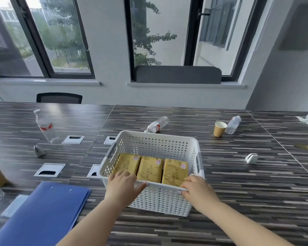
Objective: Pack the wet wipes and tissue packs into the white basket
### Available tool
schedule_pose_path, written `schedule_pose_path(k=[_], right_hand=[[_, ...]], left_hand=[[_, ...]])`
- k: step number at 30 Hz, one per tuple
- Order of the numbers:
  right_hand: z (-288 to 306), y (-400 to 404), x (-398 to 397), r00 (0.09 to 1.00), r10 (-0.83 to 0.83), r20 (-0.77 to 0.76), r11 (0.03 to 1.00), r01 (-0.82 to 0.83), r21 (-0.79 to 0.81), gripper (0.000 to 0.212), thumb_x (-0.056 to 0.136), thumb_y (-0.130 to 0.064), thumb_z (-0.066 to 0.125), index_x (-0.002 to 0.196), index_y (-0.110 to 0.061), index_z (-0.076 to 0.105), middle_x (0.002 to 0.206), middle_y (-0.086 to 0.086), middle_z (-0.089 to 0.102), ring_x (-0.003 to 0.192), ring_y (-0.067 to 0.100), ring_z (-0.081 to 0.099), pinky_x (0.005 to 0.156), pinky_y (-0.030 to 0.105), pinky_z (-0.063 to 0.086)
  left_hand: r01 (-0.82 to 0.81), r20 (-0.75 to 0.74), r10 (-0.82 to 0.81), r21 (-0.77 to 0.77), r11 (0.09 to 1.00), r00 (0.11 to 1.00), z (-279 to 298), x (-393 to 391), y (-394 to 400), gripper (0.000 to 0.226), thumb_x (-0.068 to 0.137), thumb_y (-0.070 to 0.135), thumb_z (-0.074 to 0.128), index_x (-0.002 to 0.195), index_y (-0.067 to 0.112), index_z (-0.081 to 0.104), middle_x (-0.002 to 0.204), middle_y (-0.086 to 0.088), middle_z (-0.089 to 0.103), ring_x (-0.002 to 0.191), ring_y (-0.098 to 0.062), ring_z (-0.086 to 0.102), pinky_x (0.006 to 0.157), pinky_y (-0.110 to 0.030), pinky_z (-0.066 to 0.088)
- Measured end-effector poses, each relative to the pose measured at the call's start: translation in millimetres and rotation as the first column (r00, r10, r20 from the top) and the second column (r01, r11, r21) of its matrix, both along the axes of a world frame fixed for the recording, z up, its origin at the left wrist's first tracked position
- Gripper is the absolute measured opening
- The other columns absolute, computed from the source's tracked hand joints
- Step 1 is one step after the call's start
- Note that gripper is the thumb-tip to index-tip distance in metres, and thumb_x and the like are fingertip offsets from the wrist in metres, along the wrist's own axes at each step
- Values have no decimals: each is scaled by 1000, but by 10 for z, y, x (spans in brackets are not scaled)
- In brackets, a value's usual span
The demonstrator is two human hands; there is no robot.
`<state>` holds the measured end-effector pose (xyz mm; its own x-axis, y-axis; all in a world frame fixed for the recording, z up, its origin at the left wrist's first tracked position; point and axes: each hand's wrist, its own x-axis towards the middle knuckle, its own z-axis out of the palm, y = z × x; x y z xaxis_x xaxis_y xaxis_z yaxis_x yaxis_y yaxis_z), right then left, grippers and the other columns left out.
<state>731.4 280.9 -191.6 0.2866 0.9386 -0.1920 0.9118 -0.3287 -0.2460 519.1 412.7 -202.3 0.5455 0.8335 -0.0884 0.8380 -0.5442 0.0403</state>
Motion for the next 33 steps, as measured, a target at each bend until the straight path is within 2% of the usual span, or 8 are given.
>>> schedule_pose_path(k=[4,9,14,16,21,28,31,33], right_hand=[[-38,43,59,1000,8,21,1000,-8,21,35,96,-36,44,125,-26,60,144,-1,41,138,20,27,112,37,26],[-37,171,163,999,14,33,1000,-14,12,34,96,-36,43,124,-27,60,143,-1,42,136,20,29,109,37,29],[-72,337,276,999,12,32,999,-13,40,34,95,-36,47,127,-33,57,146,-1,37,139,21,24,112,40,26],[-75,409,340,1000,18,24,999,-18,35,35,94,-35,48,128,-33,56,147,0,35,141,21,22,113,41,25],[-58,492,512,999,31,26,1000,-31,0,35,94,-37,49,128,-33,56,149,0,33,142,21,21,113,42,23],[-64,500,573,999,41,-2,999,-41,31,33,93,-35,51,126,-32,58,147,-1,36,140,20,23,112,42,25],[-19,478,550,999,50,13,999,-50,6,34,94,-35,50,127,-32,57,147,-2,37,140,20,24,111,42,23],[23,465,529,998,49,41,998,-47,-47,36,92,-37,51,128,-34,55,145,-3,39,139,19,25,113,48,19]], left_hand=[[-10,-10,10,-28,1000,1000,11,55,32,68,84,76,21,115,29,58,125,6,57,129,-21,43,114,-42,22],[-10,32,11,-28,1000,999,24,151,128,102,59,83,-8,114,28,59,128,4,57,131,-23,42,117,-45,16],[-40,-6,39,-57,998,999,29,238,264,75,80,79,18,115,28,58,129,3,57,132,-23,41,117,-44,17],[-48,-9,47,-69,996,999,23,277,312,69,84,76,22,115,27,59,128,3,57,132,-23,41,116,-44,18],[-90,40,92,-35,995,995,-8,404,278,67,86,75,24,115,26,60,128,4,58,132,-22,42,114,-43,17],[-89,66,89,-2,996,994,-53,435,250,64,86,74,26,111,27,62,122,6,61,128,-21,45,115,-43,15],[-89,57,90,-22,996,994,-16,427,223,66,85,75,26,114,28,62,124,6,61,129,-21,45,114,-42,17],[-80,20,82,-62,995,996,43,416,218,67,84,77,26,116,30,61,125,6,60,127,-20,47,111,-42,22]])
